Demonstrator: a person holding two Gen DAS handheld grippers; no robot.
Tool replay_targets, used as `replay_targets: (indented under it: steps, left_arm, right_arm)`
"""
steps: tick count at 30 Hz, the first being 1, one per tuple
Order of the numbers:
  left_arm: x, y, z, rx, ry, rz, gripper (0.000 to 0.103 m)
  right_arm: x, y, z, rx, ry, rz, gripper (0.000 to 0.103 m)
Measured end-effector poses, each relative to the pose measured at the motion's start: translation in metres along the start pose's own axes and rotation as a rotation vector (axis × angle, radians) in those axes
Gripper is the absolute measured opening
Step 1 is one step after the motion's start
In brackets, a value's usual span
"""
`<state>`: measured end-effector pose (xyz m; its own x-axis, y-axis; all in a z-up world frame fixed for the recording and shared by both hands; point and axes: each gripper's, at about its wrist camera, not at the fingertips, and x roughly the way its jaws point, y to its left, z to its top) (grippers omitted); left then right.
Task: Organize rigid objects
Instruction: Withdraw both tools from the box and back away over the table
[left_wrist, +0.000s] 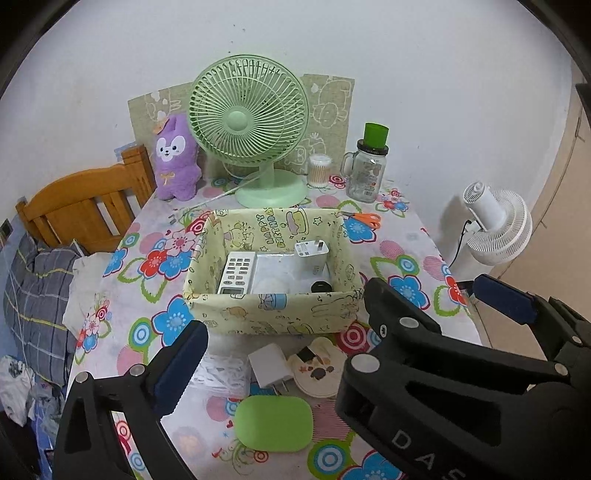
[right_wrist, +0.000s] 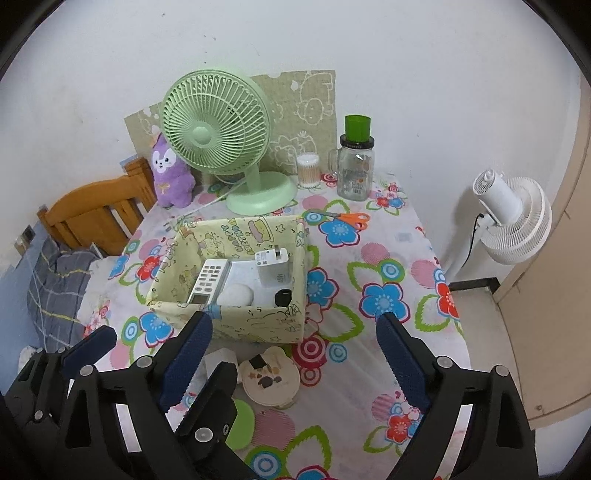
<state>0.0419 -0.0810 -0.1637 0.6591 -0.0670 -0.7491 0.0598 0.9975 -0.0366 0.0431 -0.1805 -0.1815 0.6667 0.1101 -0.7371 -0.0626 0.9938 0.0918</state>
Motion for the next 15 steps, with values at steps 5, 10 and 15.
replay_targets:
  steps: [5, 10, 15]
  left_arm:
    - [-0.004, -0.002, -0.006, -0.004, 0.003, 0.006, 0.101]
    - [-0.006, -0.002, -0.01, -0.002, 0.001, 0.004, 0.101]
    - [-0.005, -0.001, -0.018, -0.015, 0.007, -0.025, 0.101]
  right_arm:
    - [-0.002, -0.002, -0.005, -0.005, 0.005, 0.02, 0.094]
    - [-0.002, -0.003, -0.011, -0.003, 0.006, 0.037, 0.094]
    - [-0.001, -0.003, -0.016, -0.005, 0.003, 0.041, 0.094]
